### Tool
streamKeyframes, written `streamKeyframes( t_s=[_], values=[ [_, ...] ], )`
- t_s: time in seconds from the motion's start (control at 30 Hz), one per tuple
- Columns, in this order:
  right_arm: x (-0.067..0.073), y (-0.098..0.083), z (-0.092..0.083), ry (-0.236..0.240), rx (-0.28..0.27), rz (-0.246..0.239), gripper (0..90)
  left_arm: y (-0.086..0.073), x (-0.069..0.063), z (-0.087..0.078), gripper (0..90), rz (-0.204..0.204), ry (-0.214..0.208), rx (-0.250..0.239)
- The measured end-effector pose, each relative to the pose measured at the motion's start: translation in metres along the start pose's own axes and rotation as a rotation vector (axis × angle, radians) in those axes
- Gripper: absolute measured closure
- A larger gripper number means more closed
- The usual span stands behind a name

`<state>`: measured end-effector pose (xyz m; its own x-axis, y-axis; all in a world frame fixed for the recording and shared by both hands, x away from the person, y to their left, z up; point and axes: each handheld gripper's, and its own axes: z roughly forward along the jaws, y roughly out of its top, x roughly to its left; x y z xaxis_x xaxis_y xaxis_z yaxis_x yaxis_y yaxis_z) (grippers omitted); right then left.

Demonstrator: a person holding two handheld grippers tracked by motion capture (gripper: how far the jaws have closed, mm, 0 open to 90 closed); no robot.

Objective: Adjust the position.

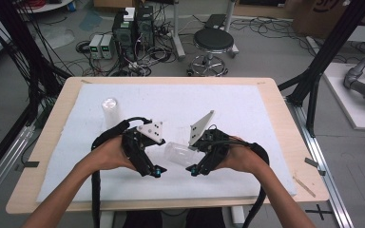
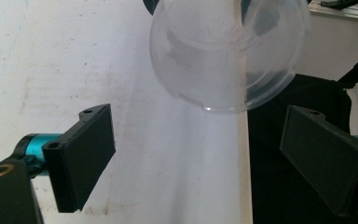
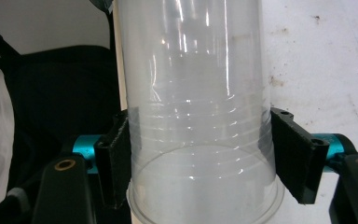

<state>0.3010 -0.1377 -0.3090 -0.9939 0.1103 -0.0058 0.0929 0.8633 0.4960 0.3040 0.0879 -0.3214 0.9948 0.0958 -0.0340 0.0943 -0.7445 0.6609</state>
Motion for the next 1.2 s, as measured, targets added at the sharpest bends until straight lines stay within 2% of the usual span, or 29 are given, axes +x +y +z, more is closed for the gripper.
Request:
streamKeyframes(
  t_s=[0.37, 0.6, 0.9, 1.2],
  values=[
    [-0.002, 0.01, 0.004, 0.003, 0.051, -0.011, 30.0, 0.014, 0.0, 0.007, 9.9, 0.015, -0.016, 0.019],
    [-0.002, 0.011, 0.007, 0.004, 0.06, -0.01, 30.0, 0.021, -0.001, 0.011, 11.3, 0.026, -0.024, 0.021],
    [-0.001, 0.011, 0.007, 0.0, 0.069, -0.011, 30.0, 0.021, -0.002, 0.014, 20.0, 0.02, -0.037, 0.019],
    [-0.001, 0.011, 0.008, -0.001, 0.07, -0.019, 30.1, 0.021, -0.001, 0.014, 31.6, 0.037, -0.056, 0.012]
  ],
)
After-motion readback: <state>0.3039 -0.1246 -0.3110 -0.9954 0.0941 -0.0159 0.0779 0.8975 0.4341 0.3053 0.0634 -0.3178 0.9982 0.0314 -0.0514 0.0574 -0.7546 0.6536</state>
